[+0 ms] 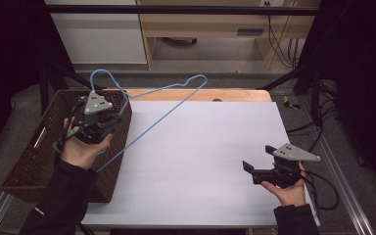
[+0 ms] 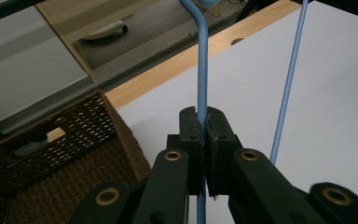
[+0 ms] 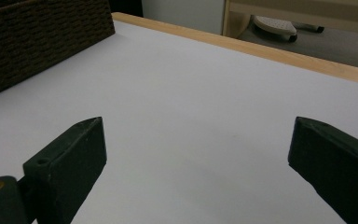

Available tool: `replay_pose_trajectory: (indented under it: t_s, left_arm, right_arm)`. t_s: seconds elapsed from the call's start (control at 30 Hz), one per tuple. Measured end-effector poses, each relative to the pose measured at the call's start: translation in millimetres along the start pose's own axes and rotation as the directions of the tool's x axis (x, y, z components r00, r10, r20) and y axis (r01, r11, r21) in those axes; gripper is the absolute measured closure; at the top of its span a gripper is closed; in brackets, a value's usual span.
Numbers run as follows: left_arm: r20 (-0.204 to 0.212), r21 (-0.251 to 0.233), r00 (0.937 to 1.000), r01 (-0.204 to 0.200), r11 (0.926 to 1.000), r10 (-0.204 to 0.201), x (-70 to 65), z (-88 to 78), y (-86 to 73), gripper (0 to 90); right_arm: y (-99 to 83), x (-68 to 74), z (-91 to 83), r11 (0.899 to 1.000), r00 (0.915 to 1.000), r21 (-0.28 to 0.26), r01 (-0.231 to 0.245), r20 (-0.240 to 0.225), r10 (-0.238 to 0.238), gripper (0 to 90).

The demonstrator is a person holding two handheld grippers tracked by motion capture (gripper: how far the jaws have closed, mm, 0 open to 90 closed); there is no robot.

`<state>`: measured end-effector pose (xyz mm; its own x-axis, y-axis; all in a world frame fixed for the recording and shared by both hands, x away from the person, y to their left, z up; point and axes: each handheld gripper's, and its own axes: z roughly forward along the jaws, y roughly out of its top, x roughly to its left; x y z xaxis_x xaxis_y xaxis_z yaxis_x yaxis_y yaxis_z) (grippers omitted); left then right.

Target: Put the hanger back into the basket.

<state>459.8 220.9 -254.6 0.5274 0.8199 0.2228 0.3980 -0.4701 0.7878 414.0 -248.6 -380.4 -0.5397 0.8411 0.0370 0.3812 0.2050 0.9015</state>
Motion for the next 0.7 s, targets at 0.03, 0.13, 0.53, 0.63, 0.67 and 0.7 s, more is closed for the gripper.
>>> replay_pose_trajectory:
  t_s: [0.03,0.13,0.53,0.63,0.67,0.7]
  left_arm:
    - [-0.009,0.000,1.0000,0.004,1.0000,-0.004,3.5,-2.3,-0.4,87.0]
    - [-0.036,-0.008,0.9990,0.027,0.9996,-0.027,13.3,-6.3,-2.4,87.0]
    - [-0.109,-0.014,0.9897,0.092,0.9957,-0.093,48.0,-12.2,-15.3,87.0]
    - [-0.130,-0.005,0.9870,0.095,0.9955,-0.095,56.6,-12.8,-17.9,87.0]
    - [-0.137,-0.002,0.9863,0.093,0.9956,-0.093,59.6,-13.4,-18.8,87.0]
    - [-0.144,0.001,0.9850,0.095,0.9954,-0.094,62.6,-14.1,-19.8,87.0]
  right_arm:
    - [0.0,0.0,0.0,1.000,1.0000,0.000,0.000,0.000,0.000,4.9]
    - [-0.9,-1.1,0.0,1.000,1.0000,-0.002,-0.005,-0.001,0.005,4.9]
    - [-2.7,-2.7,0.3,1.000,1.0000,-0.002,-0.006,0.003,0.006,4.8]
    - [-2.9,-2.8,0.6,1.000,1.0000,0.001,-0.004,0.002,0.004,4.8]
    - [-2.9,-2.7,0.5,1.000,1.0000,0.001,-0.006,0.002,0.006,4.8]
    - [-2.9,-2.7,0.5,1.000,1.0000,0.001,-0.006,0.002,0.006,4.8]
